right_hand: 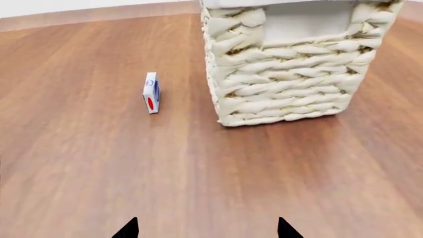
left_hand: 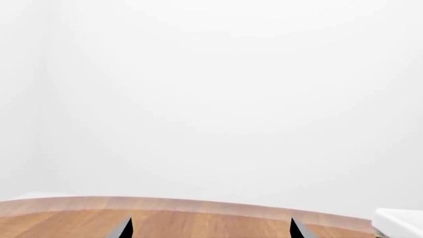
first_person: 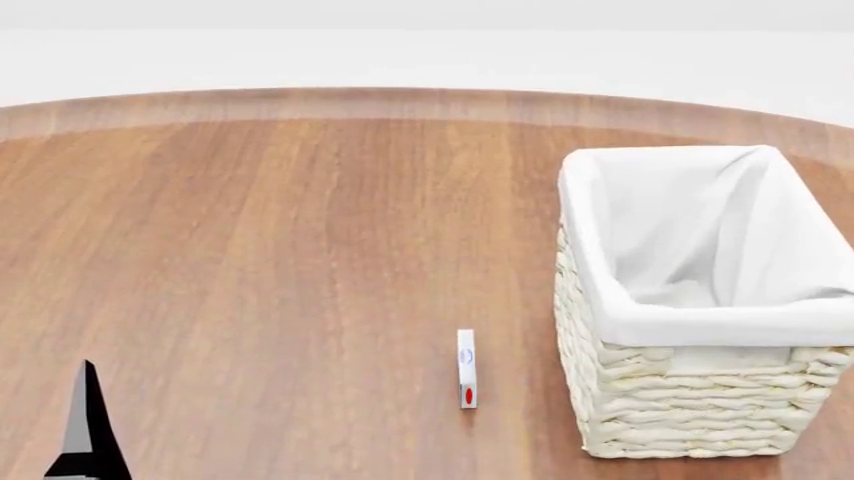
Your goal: Pick up the tomato sauce, and put it in the basket.
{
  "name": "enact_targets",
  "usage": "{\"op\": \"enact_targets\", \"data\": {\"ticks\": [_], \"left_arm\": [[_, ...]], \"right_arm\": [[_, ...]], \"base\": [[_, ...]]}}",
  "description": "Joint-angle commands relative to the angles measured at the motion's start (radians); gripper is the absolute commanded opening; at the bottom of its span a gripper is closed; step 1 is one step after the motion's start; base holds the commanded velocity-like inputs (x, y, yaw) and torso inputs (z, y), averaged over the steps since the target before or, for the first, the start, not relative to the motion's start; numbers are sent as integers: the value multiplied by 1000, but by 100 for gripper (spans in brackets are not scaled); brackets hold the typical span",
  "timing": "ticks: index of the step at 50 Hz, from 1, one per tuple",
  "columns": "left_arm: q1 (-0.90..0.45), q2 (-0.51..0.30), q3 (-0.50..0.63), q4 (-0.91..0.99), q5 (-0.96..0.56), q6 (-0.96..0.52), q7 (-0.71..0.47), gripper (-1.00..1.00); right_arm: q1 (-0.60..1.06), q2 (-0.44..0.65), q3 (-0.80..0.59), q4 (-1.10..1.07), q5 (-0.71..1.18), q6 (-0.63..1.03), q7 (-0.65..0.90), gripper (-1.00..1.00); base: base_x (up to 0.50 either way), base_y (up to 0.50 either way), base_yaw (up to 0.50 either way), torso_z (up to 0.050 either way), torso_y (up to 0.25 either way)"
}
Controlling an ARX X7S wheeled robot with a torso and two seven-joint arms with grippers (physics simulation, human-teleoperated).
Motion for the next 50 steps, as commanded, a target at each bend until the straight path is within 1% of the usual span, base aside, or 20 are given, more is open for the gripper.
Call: {"op": "enact_targets", "data": {"ticks": [1, 25, 28, 33, 50], "left_arm": [[-6, -1, 7, -6, -4, 2, 1, 100], [-2, -8, 26, -5, -9, 11, 7, 100], [-3, -10, 27, -1, -9, 6, 5, 100], [-2, -10, 33, -2, -6, 6, 4, 100], [4, -18, 33, 7, -5, 8, -3, 100]], "right_arm": [[-57, 10, 2, -16, 11, -4, 4, 100], [-147, 56, 4, -35, -11, -5, 22, 100], [-148, 66, -4, -33, -11, 21, 27, 100], [-184, 76, 3, -40, -14, -1, 22, 100], [-190, 77, -12, -27, -7, -25, -3, 100]], "base": [[0, 0, 0, 0, 0], [0, 0, 0, 0, 0], [0, 0, 0, 0, 0], [8, 0, 0, 0, 0], [0, 0, 0, 0, 0]]}}
